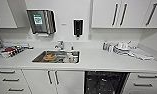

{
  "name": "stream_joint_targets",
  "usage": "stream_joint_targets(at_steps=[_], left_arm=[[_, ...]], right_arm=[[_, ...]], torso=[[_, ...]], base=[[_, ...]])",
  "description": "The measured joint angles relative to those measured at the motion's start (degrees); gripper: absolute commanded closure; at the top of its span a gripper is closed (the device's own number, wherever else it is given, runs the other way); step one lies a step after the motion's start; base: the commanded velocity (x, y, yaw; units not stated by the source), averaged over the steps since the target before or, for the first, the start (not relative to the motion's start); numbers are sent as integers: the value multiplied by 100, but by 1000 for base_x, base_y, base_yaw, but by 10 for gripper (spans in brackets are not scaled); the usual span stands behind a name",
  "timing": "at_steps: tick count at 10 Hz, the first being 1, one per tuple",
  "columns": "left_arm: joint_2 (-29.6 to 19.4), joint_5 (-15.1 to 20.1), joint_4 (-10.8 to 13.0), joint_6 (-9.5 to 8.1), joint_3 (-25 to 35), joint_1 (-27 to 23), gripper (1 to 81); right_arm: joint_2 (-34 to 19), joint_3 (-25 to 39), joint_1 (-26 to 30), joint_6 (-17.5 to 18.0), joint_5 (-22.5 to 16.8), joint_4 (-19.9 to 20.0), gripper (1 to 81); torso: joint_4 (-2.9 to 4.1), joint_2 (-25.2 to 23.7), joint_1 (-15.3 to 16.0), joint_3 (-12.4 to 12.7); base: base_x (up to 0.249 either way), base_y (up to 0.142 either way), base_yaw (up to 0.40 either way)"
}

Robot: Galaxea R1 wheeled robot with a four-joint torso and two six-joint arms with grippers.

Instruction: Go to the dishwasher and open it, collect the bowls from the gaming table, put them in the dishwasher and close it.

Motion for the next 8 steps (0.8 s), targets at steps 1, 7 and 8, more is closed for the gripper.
stream_joint_targets(at_steps=[1, 7, 8], left_arm=[[336, -60, 0, 0, -411, 172, 10], [1854, -297, -9, -7, -2413, 580, 10], [1972, -313, -17, -18, -2489, 660, 10]], right_arm=[[197, -48, -149, -35, 43, -57, 10], [973, -1025, -357, -68, 124, -118, 10], [1044, -1062, -357, -68, 119, -118, 10]], torso=[[0, -2, 0, 0], [0, 2, -4, 4], [0, 57, -44, 6]], base=[[0, 0, 0], [0, 0, 0], [0, 0, 0]])
